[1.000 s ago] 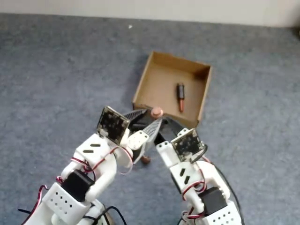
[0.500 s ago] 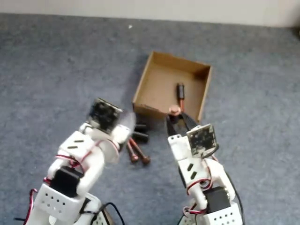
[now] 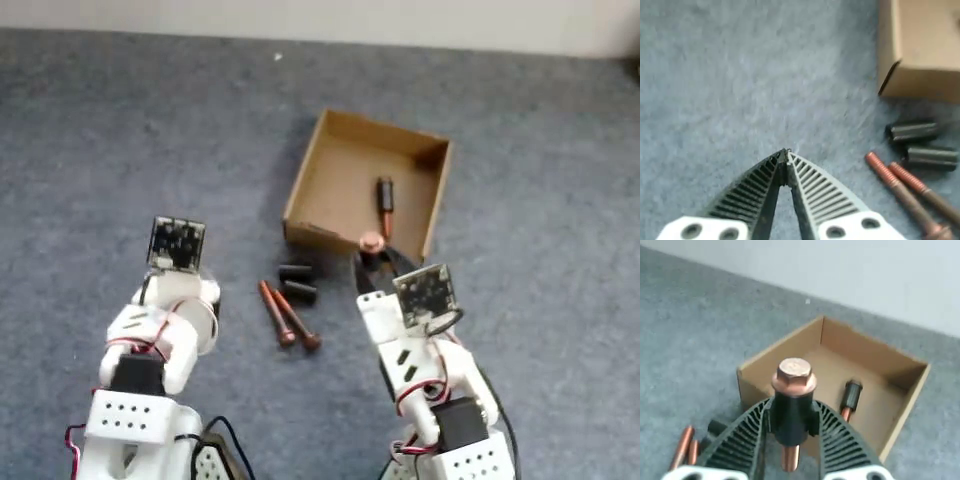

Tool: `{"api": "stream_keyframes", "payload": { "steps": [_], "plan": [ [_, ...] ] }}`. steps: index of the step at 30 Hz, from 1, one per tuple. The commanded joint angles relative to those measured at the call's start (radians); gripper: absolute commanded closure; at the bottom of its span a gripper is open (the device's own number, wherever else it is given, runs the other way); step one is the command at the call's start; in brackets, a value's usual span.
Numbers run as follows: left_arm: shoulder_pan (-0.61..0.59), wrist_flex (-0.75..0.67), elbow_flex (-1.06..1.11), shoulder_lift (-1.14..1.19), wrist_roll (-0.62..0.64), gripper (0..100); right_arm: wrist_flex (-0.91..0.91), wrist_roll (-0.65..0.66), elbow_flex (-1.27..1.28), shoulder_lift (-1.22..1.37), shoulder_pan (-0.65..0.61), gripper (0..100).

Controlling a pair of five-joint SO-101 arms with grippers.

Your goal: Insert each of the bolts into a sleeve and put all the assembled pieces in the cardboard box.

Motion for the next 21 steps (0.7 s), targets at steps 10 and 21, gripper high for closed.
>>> {"api": "stream_keyframes", "payload": {
  "steps": [10, 21],
  "plan": [
    [-0.018, -0.120, 0.058, -0.007, -0.018, 99, 0.030, -0.005, -0.697, 0.756, 0.013, 99.2],
    [-0.093, -0.118, 0.051, -0.007, -0.018, 99, 0.030, -0.011, -1.290, 1.644, 0.071, 99.1]
  ]
}}
